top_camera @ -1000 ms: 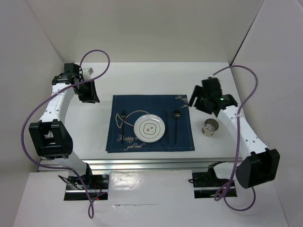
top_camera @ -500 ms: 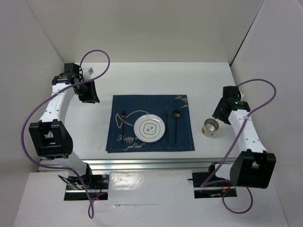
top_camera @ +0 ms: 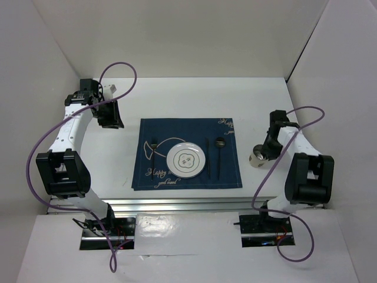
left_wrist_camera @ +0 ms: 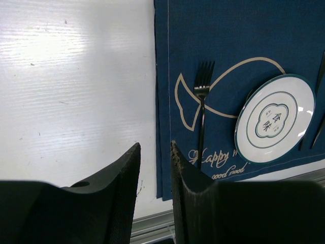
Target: Set the dinner table for one person
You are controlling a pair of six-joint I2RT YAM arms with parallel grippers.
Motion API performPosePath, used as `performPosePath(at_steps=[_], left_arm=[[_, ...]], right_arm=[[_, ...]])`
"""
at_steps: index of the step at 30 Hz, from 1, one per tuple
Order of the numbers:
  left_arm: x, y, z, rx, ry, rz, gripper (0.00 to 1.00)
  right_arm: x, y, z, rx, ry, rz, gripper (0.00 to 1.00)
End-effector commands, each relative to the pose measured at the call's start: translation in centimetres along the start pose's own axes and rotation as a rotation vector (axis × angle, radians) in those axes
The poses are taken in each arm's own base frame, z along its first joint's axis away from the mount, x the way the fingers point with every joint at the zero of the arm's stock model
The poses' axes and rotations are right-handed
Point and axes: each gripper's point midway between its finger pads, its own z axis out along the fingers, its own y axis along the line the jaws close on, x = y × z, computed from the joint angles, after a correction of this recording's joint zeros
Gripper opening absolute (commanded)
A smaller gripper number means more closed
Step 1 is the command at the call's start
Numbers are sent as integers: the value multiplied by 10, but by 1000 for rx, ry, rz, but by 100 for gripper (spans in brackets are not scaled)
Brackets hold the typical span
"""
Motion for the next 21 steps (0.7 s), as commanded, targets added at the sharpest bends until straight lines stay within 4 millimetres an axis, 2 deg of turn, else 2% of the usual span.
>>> performPosePath(at_steps=[1, 2, 3, 6, 8, 9, 10, 11, 12, 13, 14, 15, 16, 17, 18, 19, 20, 21], left_arm=[[-7, -4, -9, 20, -29, 29, 36], [-7, -4, -9, 20, -29, 29, 36], [-7, -3, -9, 11, -30, 29, 36], [-7, -3, -9, 10, -30, 29, 35], [-8, 2, -10, -3, -33, 21, 35], [-8, 2, -10, -3, -33, 21, 35], [-8, 2, -10, -3, -33, 21, 35], [-8, 4, -10, -14, -33, 21, 35], [-8, 4, -10, -14, -33, 21, 35], [-8, 6, -10, -23, -34, 21, 35], [-8, 6, -10, -23, -34, 21, 35], [-8, 6, -10, -23, -34, 21, 35], [-7, 7, -7, -23, -25, 18, 35], [-7, 7, -7, -23, -25, 18, 35], [-7, 7, -7, -23, -25, 18, 35], [-7, 8, -7, -32, -25, 18, 35], [-7, 10, -7, -45, -26, 17, 35], [-7, 11, -7, -45, -26, 17, 35]], right_arm=[[-14, 13, 9, -53, 9, 27, 30], [-16, 14, 10, -56, 0, 38, 12], [-23, 15, 3, -66, -26, 42, 2], [-48, 11, -24, -61, -141, 74, 0], [-79, 15, -57, -100, -247, 95, 0], [-87, 29, -68, -129, -277, 70, 0], [-105, 40, -92, -170, -346, 63, 0], [-114, 53, -105, -203, -386, 57, 0], [-116, 79, -111, -248, -405, 7, 0], [-124, 96, -125, -282, -434, -16, 0], [-128, 111, -128, -297, -449, -37, 0], [-122, 140, -117, -314, -418, -105, 0], [-130, 156, -122, -326, -437, -130, 0], [-130, 169, -119, -330, -423, -151, 0], [-120, 188, -96, -312, -358, -197, 0], [-122, 200, -93, -318, -356, -211, 0], [-131, 211, -99, -326, -382, -226, 0], [-127, 221, -80, -310, -350, -257, 0]])
